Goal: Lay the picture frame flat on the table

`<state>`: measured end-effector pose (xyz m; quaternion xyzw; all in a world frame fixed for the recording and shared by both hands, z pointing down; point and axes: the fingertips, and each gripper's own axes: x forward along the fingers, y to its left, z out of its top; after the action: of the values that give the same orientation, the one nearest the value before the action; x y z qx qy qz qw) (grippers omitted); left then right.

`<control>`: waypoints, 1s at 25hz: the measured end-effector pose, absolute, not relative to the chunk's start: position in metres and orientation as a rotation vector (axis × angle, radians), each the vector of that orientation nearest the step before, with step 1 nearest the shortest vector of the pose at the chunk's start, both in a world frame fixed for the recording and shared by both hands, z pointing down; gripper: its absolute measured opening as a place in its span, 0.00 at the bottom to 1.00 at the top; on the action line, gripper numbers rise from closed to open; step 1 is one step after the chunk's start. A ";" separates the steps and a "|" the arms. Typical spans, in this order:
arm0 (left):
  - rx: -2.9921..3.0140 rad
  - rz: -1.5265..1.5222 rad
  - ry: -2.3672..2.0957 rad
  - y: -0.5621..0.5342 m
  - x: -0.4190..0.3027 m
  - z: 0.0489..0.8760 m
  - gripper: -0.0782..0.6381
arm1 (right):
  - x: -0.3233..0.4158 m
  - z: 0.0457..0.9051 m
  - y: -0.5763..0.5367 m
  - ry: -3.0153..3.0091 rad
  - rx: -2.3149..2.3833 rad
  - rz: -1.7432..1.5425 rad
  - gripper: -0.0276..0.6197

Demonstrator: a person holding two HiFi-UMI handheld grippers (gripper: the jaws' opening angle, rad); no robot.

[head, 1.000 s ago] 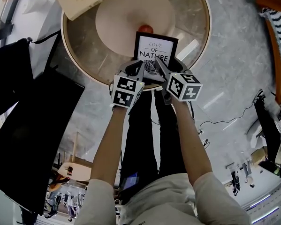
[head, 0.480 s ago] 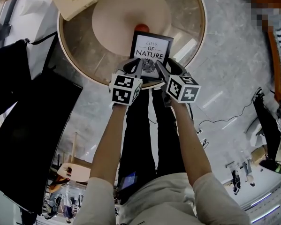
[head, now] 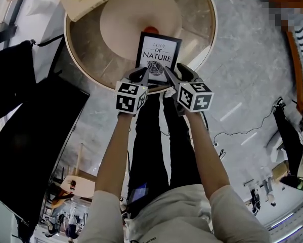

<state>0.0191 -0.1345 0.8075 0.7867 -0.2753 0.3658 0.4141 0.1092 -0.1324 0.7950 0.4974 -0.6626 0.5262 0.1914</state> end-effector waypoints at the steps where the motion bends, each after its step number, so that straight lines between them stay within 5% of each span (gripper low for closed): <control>1: 1.979 0.918 -0.700 -0.132 0.019 0.802 0.14 | 0.110 0.790 -0.130 -1.872 1.381 1.457 0.40; 25: 2.188 0.831 -0.977 -0.056 0.018 0.510 0.14 | 0.125 0.536 -0.044 -2.171 1.114 1.049 0.40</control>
<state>0.0178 -0.0564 0.5102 0.8235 -0.3677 0.3129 0.2980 0.1250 -0.0444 0.5364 0.4071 -0.7934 0.3834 0.2405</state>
